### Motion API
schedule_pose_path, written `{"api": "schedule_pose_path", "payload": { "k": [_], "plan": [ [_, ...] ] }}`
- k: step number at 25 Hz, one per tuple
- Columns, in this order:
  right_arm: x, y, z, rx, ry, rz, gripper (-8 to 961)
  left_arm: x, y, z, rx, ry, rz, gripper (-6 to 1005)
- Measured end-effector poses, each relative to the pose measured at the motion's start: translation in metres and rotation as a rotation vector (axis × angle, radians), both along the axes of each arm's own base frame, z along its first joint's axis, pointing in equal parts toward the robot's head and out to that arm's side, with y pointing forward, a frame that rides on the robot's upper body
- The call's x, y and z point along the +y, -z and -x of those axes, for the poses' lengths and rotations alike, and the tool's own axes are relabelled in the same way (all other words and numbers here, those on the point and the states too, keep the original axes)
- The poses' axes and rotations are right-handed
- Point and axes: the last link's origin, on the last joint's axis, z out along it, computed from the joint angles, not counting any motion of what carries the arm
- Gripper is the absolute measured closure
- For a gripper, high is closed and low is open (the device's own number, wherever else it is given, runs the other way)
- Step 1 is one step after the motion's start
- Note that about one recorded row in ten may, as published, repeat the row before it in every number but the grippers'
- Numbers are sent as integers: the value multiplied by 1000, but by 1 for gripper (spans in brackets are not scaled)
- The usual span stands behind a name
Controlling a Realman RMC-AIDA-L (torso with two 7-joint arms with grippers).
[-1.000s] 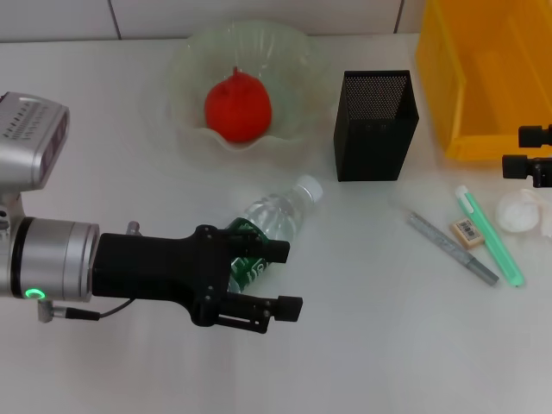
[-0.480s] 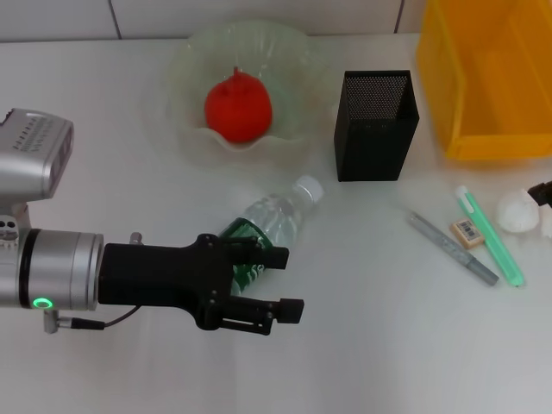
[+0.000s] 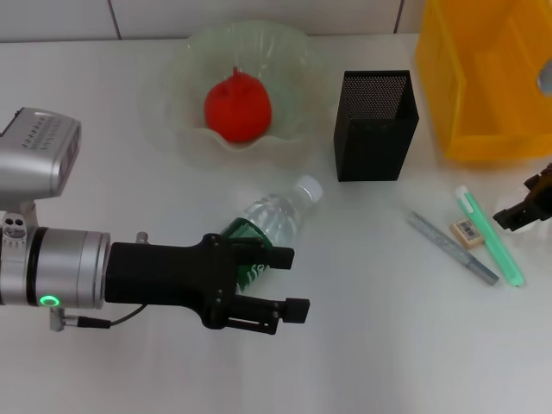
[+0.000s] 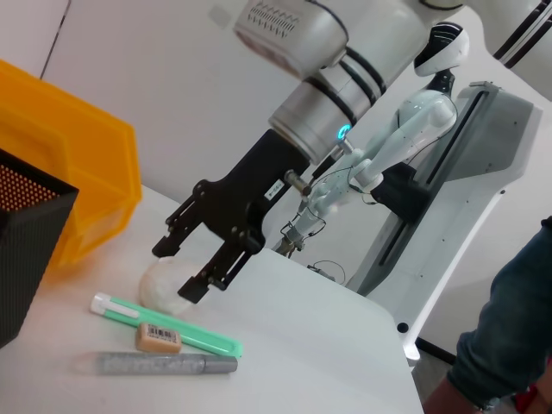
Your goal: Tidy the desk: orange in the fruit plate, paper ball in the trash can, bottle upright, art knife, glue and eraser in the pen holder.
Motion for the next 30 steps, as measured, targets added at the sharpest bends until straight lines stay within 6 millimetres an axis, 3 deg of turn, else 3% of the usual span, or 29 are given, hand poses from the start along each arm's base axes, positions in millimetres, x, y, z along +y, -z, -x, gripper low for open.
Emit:
{"api": "schedule_pose_path", "payload": {
  "k": [11, 17, 20, 21, 22, 23, 26, 30],
  "plan": [
    [2, 9, -4, -9, -5, 17, 234, 0, 2, 1, -5, -15, 7, 159],
    [-3, -2, 5, 55, -53, 10, 387, 0, 3, 1, -3, -16, 7, 159],
    [-9, -30, 18, 196, -129, -45, 436, -2, 2, 2, -5, -21, 8, 159],
    [-11, -58, 22, 315, -187, -145, 448, -2, 3, 2, -4, -20, 10, 159],
    [-11, -58, 22, 315, -187, -145, 448, -2, 3, 2, -4, -20, 10, 159],
    [-11, -72, 22, 366, -218, -207, 448, -2, 3, 3, -2, -21, 10, 159],
    [-3, -111, 5, 539, -293, -516, 448, -3, 3, 3, -2, -24, 9, 159],
    [8, -115, -5, 648, -324, -666, 447, -2, 2, 3, -4, -26, 6, 159]
  ]
}}
